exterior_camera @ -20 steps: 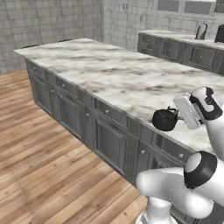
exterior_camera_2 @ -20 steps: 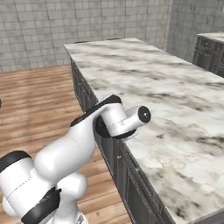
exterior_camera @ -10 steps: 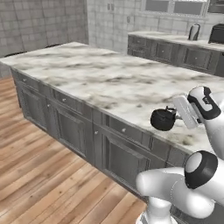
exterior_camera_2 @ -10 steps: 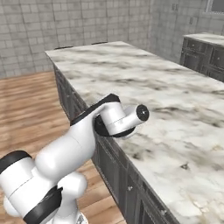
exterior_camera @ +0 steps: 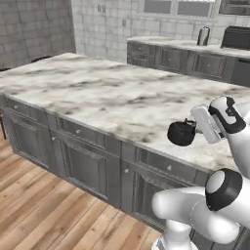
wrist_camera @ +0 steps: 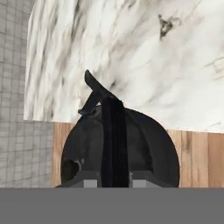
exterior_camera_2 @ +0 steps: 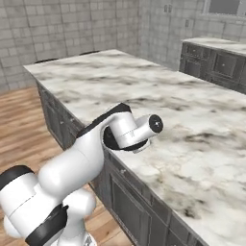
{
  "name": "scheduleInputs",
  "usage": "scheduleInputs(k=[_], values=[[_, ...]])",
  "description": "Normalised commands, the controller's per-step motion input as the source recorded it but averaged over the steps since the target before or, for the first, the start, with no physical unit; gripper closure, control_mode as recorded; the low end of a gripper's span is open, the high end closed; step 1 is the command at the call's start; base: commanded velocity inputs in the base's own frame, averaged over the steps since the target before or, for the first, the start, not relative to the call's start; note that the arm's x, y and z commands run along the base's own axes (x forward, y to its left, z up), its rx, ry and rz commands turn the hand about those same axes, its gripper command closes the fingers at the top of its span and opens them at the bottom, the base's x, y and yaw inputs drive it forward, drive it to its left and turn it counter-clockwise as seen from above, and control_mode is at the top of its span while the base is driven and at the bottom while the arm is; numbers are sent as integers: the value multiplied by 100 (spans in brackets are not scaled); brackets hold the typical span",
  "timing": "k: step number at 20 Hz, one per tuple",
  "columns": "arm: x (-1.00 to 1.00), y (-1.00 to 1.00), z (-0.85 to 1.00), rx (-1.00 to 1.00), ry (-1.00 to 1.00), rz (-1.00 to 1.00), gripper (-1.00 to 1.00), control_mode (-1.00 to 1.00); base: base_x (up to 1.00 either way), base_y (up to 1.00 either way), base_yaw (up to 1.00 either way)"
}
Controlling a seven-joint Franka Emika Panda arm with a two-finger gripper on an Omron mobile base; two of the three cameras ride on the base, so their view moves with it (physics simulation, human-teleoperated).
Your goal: The kettle is done boiling. Turn off the stove, then wait for 300 timesteps before moving the kettle to the dining table.
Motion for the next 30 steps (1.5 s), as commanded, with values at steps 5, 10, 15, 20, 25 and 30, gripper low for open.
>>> scheduleInputs(k=[5, 10, 15, 20, 25, 30], values=[[0, 0, 0, 0, 0, 0, 100, 100, 87, 99, -31], [0, 0, 0, 0, 0, 0, 100, 100, 85, 100, -31], [0, 0, 0, 0, 0, 0, 100, 100, 80, 100, -31], [0, 0, 0, 0, 0, 0, 100, 100, 74, 100, -30], [0, 0, 0, 0, 0, 0, 100, 100, 72, 100, -30], [0, 0, 0, 0, 0, 0, 100, 100, 71, 100, -31]])
